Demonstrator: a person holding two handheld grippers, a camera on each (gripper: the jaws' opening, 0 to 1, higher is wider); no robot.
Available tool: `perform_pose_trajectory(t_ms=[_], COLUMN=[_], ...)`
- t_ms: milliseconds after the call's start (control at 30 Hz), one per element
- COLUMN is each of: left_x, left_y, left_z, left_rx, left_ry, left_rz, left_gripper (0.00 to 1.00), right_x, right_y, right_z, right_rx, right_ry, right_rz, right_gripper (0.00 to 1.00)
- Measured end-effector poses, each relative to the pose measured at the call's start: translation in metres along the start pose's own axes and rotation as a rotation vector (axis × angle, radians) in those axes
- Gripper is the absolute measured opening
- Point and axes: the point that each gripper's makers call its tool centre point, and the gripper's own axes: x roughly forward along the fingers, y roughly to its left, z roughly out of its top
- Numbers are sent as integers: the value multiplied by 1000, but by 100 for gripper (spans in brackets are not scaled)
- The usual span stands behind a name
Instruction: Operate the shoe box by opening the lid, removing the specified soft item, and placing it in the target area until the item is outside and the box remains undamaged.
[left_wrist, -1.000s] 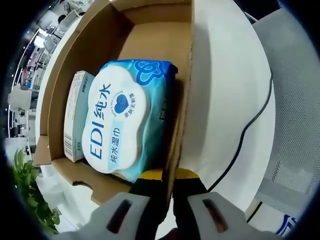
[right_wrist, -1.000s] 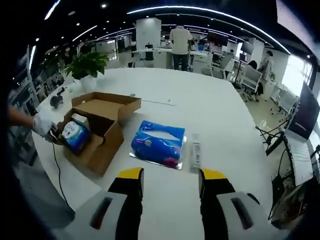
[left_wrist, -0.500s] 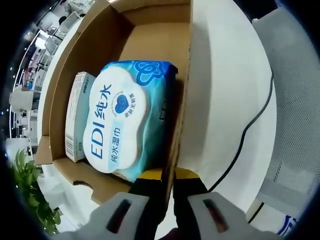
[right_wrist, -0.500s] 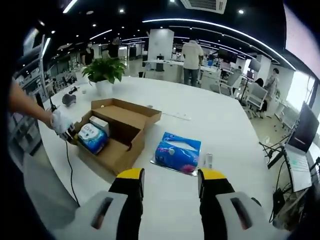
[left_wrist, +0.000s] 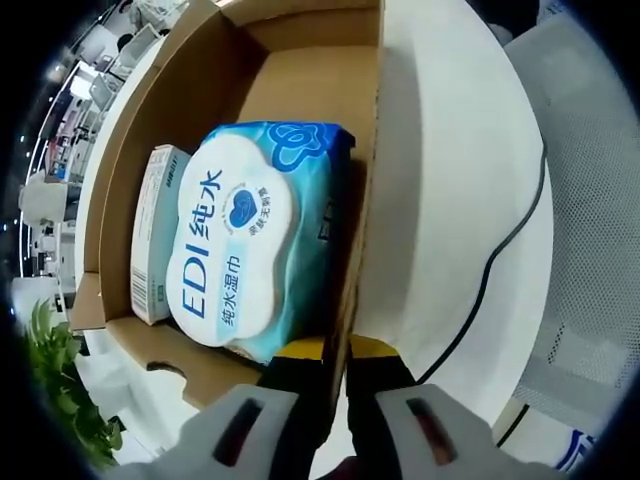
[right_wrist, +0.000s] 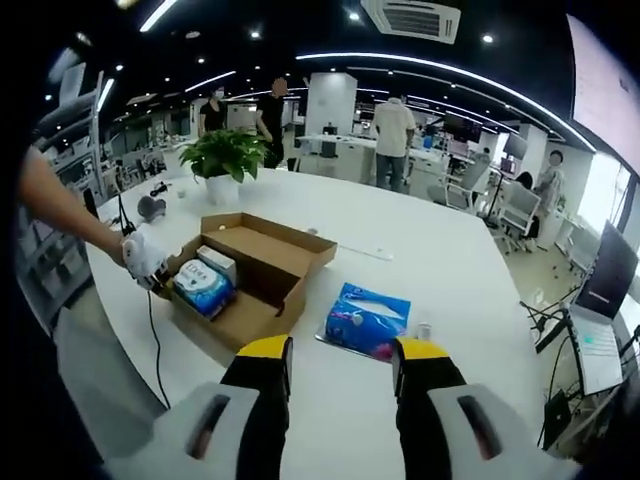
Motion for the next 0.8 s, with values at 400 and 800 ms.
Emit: perform_pose_trajectory(t_ms=[400,800], left_x=[0,1], left_y=[-1,-3], left_z=[1,2], left_rx=[3,3], left_ry=[-8,-14], left_rz=[9,6], left_gripper=[4,4], right_x=[6,12], right_y=[28,65], right_z=[15,48], right_rx=[-126,-197], right_ry=[-8,-53], right_rz=[52,132], right_gripper=[38,43])
